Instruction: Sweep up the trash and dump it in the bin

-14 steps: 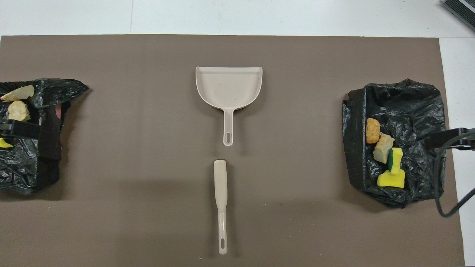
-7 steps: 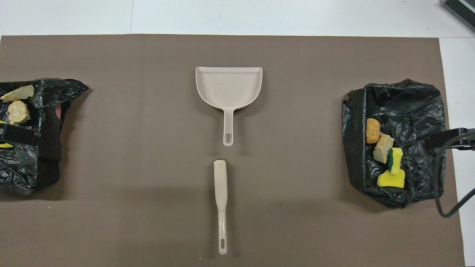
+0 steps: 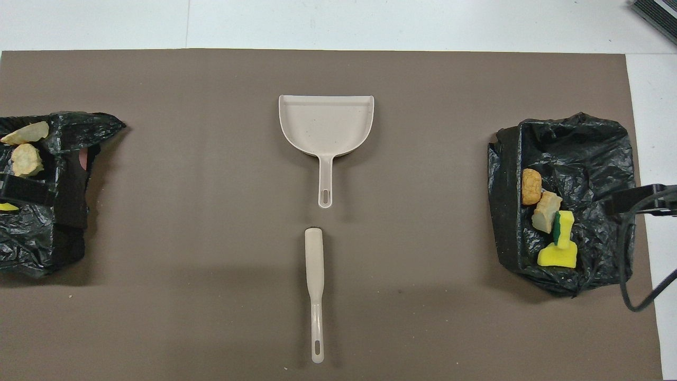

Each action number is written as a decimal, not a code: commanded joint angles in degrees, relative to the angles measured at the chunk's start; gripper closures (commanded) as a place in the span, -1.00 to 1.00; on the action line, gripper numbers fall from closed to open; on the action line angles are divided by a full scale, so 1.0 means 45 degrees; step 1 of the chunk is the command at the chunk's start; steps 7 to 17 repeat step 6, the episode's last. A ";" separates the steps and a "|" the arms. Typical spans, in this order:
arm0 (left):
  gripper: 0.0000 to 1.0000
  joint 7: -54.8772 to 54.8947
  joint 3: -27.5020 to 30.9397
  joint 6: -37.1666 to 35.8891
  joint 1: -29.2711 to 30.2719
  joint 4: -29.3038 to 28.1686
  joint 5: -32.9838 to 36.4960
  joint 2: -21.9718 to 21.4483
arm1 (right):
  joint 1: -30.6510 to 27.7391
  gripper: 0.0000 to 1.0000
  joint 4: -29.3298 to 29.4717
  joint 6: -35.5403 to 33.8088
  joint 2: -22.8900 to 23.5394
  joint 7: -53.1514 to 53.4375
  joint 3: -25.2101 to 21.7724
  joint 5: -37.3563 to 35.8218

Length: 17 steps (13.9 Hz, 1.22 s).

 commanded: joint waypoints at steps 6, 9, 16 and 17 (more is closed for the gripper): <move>-1.00 0.0135 0.0072 -0.0250 -0.0107 0.0069 0.0162 -0.0051 | -0.0005 -1.00 -0.0238 -0.0007 -0.0220 0.0085 0.0003 0.0101; -1.00 0.0135 0.0072 -0.0250 -0.0107 0.0069 0.0162 -0.0051 | -0.0005 -1.00 -0.0238 -0.0007 -0.0220 0.0085 0.0003 0.0101; -1.00 0.0135 0.0072 -0.0250 -0.0107 0.0069 0.0162 -0.0051 | -0.0005 -1.00 -0.0238 -0.0007 -0.0220 0.0085 0.0003 0.0101; -1.00 0.0135 0.0072 -0.0250 -0.0107 0.0069 0.0162 -0.0051 | -0.0005 -1.00 -0.0238 -0.0007 -0.0220 0.0085 0.0003 0.0101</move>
